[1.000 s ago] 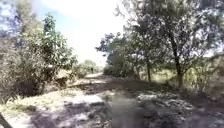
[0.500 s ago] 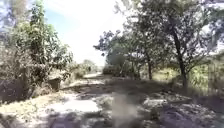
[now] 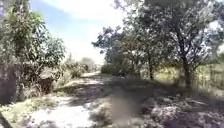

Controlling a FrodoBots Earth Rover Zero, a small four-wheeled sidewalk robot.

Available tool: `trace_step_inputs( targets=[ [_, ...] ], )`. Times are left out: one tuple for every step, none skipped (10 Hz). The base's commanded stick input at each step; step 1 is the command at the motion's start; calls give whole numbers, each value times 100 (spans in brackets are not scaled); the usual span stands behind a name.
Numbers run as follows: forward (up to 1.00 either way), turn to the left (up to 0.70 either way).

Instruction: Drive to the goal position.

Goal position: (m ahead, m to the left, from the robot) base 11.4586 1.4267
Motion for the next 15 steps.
trace_step_inputs(
  targets=[
    [70, 0],
    [70, 0],
    [70, 0],
    [70, 0],
    [70, 0],
    [70, 0],
    [70, 0],
    [70, 0],
    [70, 1],
    [70, 35],
    [70, 35],
    [70, 16],
    [70, 0],
    [70, 0],
    [70, 0]
  ],
)
